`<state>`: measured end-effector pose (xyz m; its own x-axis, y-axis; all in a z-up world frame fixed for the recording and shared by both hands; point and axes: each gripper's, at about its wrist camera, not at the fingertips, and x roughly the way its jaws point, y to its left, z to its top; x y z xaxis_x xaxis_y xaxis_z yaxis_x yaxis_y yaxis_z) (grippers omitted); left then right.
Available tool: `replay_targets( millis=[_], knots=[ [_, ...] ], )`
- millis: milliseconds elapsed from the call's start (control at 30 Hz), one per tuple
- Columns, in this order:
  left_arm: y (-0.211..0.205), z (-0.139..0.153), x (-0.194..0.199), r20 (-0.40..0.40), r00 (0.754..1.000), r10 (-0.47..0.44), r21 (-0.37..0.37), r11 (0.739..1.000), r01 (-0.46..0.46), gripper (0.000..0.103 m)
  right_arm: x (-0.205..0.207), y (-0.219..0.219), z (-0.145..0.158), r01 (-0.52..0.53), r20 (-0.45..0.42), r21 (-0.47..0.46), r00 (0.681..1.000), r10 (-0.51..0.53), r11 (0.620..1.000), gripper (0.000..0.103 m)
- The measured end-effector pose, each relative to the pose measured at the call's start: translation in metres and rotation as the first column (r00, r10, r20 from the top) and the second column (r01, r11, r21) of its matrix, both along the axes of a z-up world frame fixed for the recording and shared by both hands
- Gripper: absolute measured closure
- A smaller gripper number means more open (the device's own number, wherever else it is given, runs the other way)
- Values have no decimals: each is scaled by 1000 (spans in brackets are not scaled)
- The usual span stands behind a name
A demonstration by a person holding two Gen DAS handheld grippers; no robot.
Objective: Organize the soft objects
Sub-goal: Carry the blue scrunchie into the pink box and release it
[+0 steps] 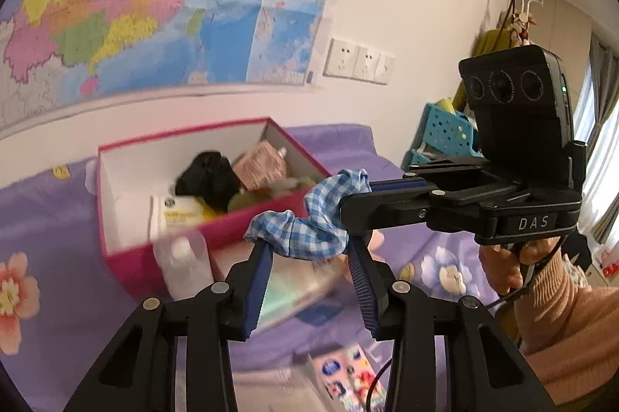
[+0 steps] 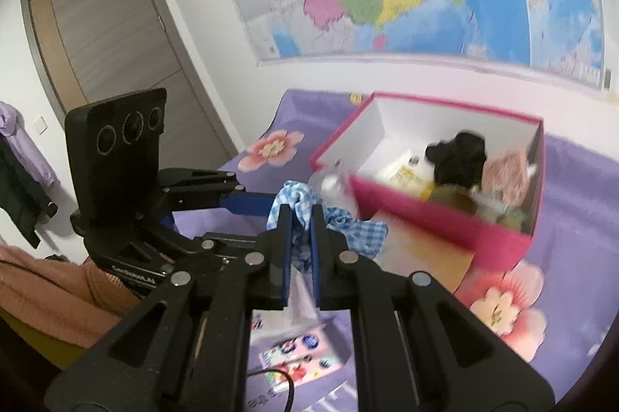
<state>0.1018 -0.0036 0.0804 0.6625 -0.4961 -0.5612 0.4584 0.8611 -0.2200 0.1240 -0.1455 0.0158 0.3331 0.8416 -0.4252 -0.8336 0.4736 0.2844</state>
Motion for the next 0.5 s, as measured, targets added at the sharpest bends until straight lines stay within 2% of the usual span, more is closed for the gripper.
replay_targets(
  millis=[233,500],
  knots=[
    [10,14,37,-4,998,66,14,998,-66,62,33,10,17,33,39,9,999,-34,999,93],
    [25,8,84,-67,988,138,42,990,-135,64,81,31,16,72,13,-5,997,-72,997,93]
  ],
)
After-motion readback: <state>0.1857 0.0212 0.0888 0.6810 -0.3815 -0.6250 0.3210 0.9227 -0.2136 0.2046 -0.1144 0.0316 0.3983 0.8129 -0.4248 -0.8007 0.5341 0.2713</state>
